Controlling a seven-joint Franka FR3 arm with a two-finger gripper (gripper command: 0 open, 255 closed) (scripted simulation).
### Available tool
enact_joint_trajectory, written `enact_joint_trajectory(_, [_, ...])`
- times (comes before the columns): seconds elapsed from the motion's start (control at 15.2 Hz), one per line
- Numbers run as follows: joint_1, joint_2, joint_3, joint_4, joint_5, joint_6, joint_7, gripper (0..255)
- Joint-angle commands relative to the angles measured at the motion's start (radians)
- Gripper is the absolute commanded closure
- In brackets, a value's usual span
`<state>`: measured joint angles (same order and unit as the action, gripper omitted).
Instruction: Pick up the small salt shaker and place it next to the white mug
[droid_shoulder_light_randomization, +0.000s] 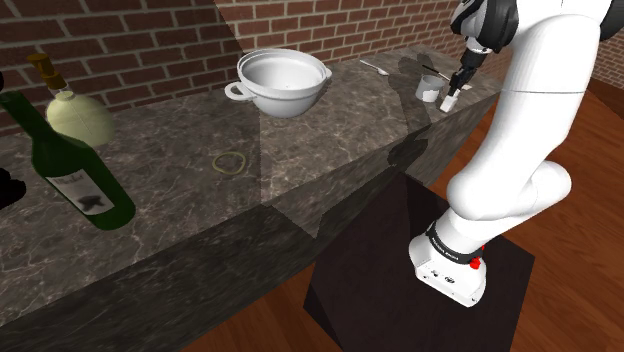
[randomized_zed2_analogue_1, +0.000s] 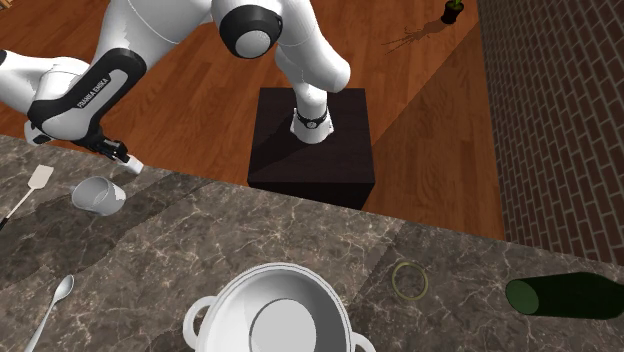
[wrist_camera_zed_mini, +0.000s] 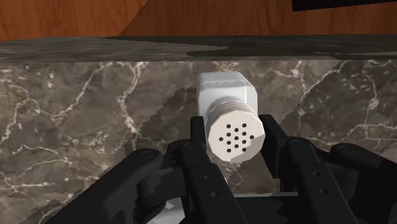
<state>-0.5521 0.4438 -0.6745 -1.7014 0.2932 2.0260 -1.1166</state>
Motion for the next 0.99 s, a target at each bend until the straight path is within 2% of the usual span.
enact_joint_trajectory(0.0, [0.0, 0.001, 0.0, 0.0, 0.001, 0.001, 0.0, 255])
enact_joint_trajectory(0.2, [0.0, 0.001, 0.0, 0.0, 0.001, 0.001, 0.0, 255])
enact_joint_trajectory(0.26, [0.0, 0.001, 0.0, 0.0, 0.001, 0.001, 0.0, 0])
enact_joint_trajectory(0.59, [0.0, 0.001, 0.0, 0.0, 0.001, 0.001, 0.0, 0])
enact_joint_trajectory(0.86, [0.005, -0.039, -0.018, 0.077, -0.033, -0.107, 0.021, 0])
enact_joint_trajectory(0.92, [0.005, -0.039, -0.018, 0.077, -0.033, -0.107, 0.021, 0])
